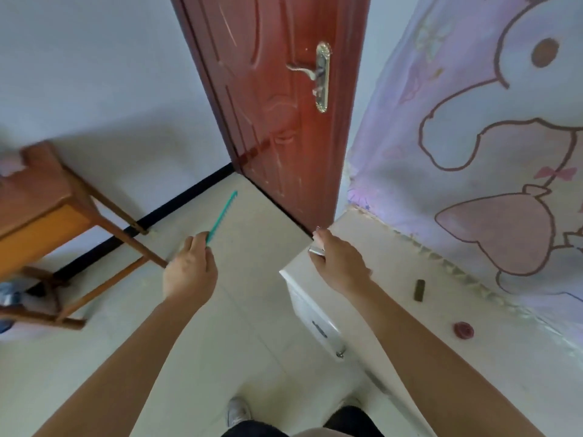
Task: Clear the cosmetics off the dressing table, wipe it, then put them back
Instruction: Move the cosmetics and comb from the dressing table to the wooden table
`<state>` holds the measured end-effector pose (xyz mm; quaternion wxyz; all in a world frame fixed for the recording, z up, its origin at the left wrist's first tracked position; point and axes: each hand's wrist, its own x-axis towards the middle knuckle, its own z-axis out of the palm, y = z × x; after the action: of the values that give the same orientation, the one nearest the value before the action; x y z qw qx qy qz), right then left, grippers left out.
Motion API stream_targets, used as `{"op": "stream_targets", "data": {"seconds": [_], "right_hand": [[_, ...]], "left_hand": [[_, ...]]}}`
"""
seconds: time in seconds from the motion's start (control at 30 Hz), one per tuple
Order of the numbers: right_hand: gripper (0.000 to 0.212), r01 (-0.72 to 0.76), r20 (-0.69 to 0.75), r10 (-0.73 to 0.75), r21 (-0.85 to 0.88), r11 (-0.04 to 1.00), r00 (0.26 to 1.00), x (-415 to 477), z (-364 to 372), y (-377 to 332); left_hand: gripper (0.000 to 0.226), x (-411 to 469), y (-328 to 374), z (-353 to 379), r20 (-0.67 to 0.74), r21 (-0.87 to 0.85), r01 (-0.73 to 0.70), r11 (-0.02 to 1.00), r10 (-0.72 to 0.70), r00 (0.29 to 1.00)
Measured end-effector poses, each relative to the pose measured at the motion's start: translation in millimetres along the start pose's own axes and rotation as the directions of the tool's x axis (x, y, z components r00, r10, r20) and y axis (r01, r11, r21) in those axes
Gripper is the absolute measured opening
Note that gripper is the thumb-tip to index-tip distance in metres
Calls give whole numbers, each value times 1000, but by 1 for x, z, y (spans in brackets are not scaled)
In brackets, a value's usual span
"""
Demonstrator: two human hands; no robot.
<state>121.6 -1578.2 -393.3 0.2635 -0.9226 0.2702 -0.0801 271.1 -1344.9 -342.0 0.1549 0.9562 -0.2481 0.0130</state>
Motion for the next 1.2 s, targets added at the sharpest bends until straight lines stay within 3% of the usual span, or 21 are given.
{"op": "stream_targets", "data": {"seconds": [0.13,0.37,0.6,0.93,1.2], "right_hand": [[29,143,101,-141,-15,990,985,12,40,-79],[29,400,263,-368,-76,913,892,12,139,-277],[20,589,306,-540,-92,803,784,9,206,-446],[21,641,331,-584,-90,762,741,74,295,-565],[22,609,325,-571,-18,793,754,196,396,-666]], "left_hand": [[27,-17,-78,-36,-54,3,148,989,-148,988],[18,-66,-270,-115,-210,19,228,973,-219,953],[26,-86,-432,-184,-291,-41,368,929,-363,885],[34,-35,-571,-185,-313,-122,455,882,-469,826],[41,84,-698,-195,-271,-89,482,872,-487,830]]}}
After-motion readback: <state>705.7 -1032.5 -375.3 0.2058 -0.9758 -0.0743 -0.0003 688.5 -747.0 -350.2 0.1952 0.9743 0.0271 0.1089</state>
